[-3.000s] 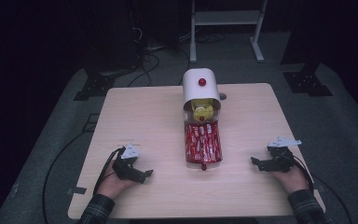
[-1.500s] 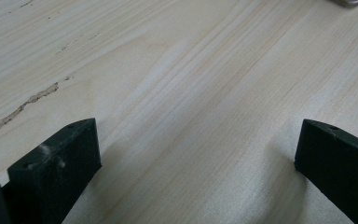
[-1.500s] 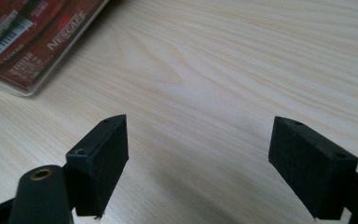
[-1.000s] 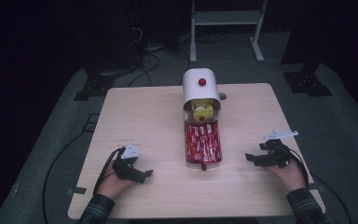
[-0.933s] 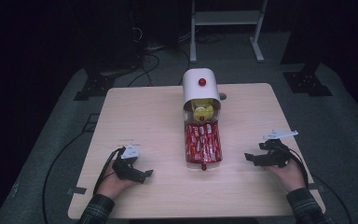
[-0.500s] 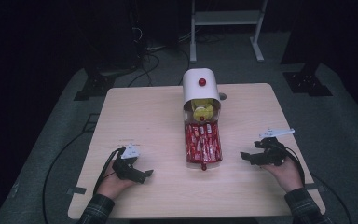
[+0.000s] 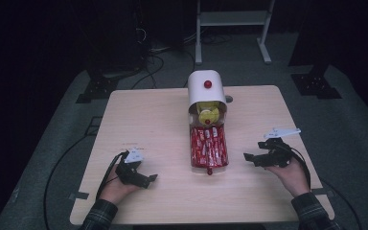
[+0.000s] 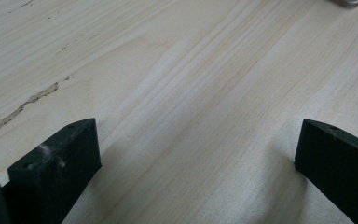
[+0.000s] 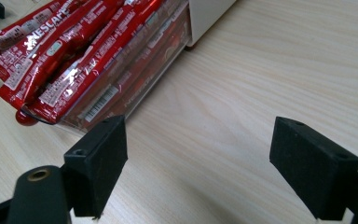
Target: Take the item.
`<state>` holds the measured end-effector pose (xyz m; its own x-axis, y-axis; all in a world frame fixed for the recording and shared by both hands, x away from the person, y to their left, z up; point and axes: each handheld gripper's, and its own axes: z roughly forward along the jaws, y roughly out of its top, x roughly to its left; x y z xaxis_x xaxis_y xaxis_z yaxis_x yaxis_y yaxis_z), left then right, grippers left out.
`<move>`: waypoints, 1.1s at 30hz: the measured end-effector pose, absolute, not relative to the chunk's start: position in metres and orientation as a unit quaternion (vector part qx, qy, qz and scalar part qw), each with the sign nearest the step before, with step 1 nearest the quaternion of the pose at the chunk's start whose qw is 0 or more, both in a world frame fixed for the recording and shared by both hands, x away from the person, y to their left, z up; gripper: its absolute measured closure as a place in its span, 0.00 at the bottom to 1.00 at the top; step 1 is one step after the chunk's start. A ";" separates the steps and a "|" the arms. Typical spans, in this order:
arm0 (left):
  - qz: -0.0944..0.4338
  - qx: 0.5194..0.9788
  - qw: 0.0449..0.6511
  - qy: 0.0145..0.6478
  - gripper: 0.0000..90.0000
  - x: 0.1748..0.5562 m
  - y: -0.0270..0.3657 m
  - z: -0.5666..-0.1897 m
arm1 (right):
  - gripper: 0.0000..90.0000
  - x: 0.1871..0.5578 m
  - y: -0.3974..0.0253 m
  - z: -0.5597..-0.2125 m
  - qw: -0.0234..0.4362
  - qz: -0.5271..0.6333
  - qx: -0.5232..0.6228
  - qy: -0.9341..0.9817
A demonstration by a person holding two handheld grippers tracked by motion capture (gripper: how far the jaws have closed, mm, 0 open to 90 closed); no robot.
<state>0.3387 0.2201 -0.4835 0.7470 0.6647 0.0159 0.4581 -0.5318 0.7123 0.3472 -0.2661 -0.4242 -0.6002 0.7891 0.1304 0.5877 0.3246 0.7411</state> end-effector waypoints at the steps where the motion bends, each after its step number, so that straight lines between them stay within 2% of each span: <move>1: 0.144 0.863 0.358 0.325 0.00 0.339 0.220 -0.484 | 0.20 0.347 -0.266 -0.424 0.128 0.393 0.428 0.804; 33: 0.144 0.863 0.358 0.325 0.00 0.339 0.220 -0.484 | 0.20 0.357 -0.233 -0.410 0.111 0.414 0.399 0.811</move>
